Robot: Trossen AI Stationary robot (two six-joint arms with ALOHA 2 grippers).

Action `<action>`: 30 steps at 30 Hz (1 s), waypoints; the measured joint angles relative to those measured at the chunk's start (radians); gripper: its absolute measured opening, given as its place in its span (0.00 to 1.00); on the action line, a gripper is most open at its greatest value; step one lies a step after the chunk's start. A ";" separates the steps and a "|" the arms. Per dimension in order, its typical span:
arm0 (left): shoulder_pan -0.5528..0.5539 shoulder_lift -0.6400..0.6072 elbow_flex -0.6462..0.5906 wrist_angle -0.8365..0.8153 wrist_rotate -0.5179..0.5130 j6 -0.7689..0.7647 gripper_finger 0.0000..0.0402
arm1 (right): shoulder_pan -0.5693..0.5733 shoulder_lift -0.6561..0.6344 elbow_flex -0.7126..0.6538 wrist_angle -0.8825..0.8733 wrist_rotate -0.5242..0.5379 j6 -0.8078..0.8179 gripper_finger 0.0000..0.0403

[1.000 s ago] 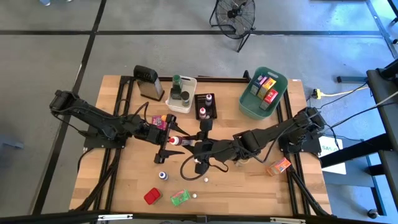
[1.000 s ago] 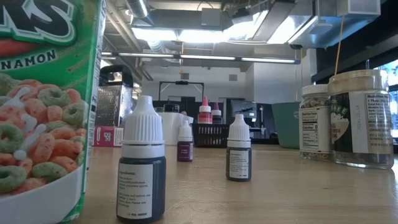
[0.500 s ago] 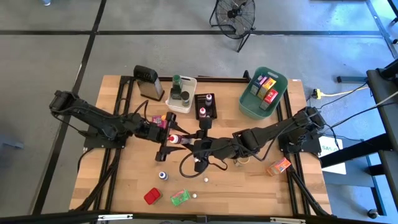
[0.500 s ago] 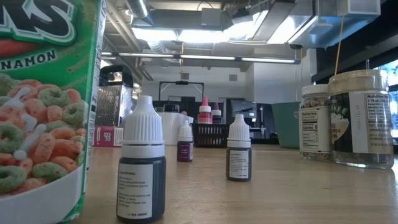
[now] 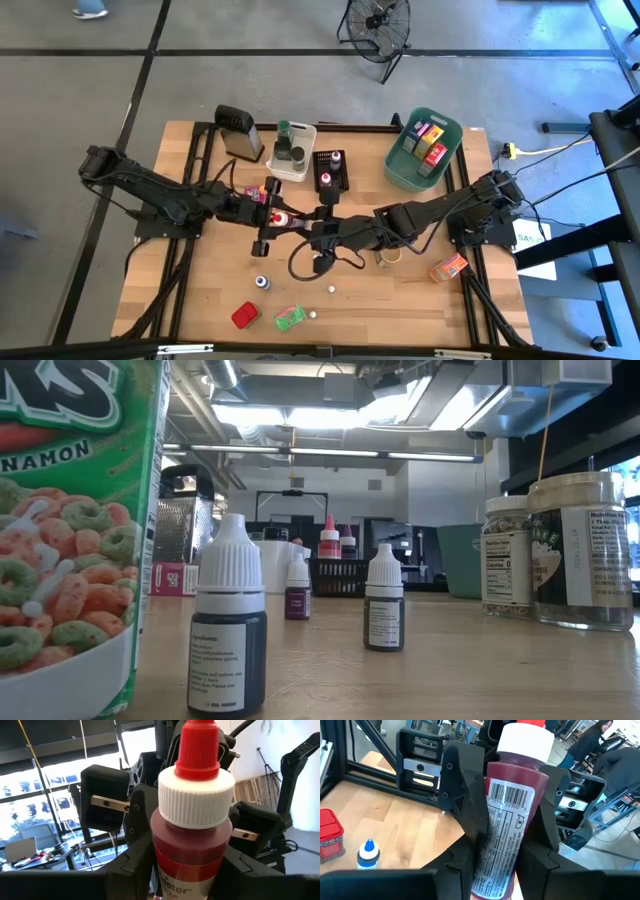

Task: Pick & Place Kitchen Items
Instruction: Put the large red food coloring bottle into the black bin

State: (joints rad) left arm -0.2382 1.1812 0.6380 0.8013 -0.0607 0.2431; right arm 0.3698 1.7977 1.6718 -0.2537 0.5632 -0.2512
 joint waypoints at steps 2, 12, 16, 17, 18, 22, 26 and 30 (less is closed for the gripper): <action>0.000 0.000 0.000 0.000 0.000 0.003 0.35 | 0.000 0.000 0.000 -0.001 0.000 0.000 0.29; 0.002 0.005 0.000 -0.012 -0.017 0.001 0.32 | 0.015 0.006 0.000 -0.041 0.090 0.019 0.40; 0.002 0.004 0.003 -0.030 -0.028 -0.001 0.32 | 0.035 0.008 0.000 -0.066 0.111 0.044 0.51; 0.002 0.004 0.003 -0.035 -0.029 -0.001 0.32 | 0.038 0.008 0.000 -0.074 0.113 0.056 0.53; 0.002 0.004 0.003 -0.041 -0.032 -0.002 0.32 | 0.041 0.008 0.000 -0.088 0.114 0.070 0.55; 0.001 -0.002 0.003 -0.106 -0.073 -0.002 0.32 | 0.050 0.008 0.000 -0.169 0.119 0.132 0.59; -0.004 -0.030 -0.001 -0.194 -0.113 0.000 0.32 | 0.067 -0.003 0.007 -0.258 0.215 0.208 0.60; -0.007 -0.056 -0.001 -0.247 -0.120 -0.001 0.28 | 0.085 -0.001 0.018 -0.400 0.393 0.301 0.59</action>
State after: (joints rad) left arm -0.2454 1.1254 0.6369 0.5547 -0.1810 0.2417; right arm 0.4545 1.7969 1.6896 -0.6540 0.9563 0.0495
